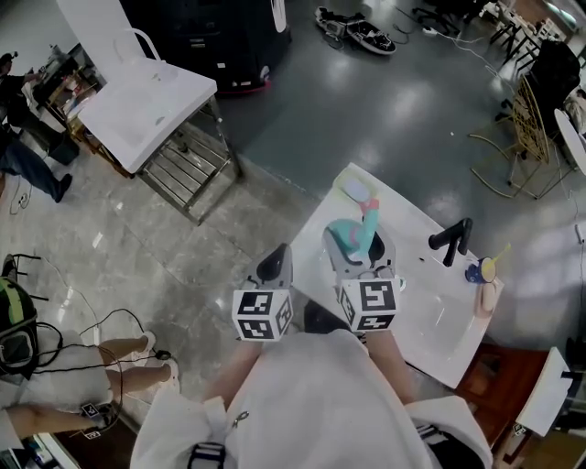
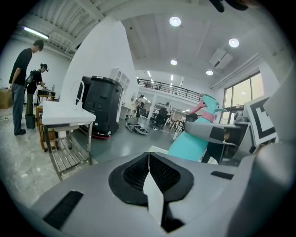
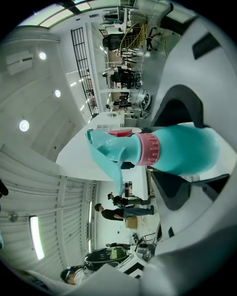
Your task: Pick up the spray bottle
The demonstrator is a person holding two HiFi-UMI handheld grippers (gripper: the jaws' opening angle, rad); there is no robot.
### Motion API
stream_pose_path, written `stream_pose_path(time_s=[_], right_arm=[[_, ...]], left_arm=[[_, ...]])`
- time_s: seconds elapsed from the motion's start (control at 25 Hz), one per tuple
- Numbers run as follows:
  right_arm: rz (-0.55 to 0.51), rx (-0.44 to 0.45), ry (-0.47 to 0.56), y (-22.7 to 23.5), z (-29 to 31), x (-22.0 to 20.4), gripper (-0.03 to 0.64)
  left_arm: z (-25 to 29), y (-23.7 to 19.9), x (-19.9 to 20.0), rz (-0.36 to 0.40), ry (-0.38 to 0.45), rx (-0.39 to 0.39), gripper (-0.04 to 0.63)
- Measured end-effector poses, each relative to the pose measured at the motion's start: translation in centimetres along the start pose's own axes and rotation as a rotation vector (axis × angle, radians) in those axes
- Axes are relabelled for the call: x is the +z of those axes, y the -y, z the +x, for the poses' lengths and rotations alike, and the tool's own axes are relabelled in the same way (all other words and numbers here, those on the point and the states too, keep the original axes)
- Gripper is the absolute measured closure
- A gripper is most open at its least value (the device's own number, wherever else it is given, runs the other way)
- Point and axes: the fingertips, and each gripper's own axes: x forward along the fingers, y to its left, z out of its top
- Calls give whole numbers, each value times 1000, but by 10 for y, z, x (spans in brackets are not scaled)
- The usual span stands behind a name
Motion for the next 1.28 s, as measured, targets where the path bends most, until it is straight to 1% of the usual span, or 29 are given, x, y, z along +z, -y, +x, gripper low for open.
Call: stream_pose_path(time_s=[0.24, 0.48, 0.84, 1.28], right_arm=[[-4, -20, 25, 2, -13, 11, 295], [18, -35, 42, 6, -18, 14, 295], [10, -43, 62, 7, -25, 17, 295], [-6, -40, 50, 3, -23, 14, 296]], left_arm=[[-4, 10, 8, 16, 27, -18, 569], [-5, 12, 16, 28, 50, -23, 569], [-7, 17, 23, 38, 72, -28, 569], [-10, 18, 32, 56, 99, -27, 569]])
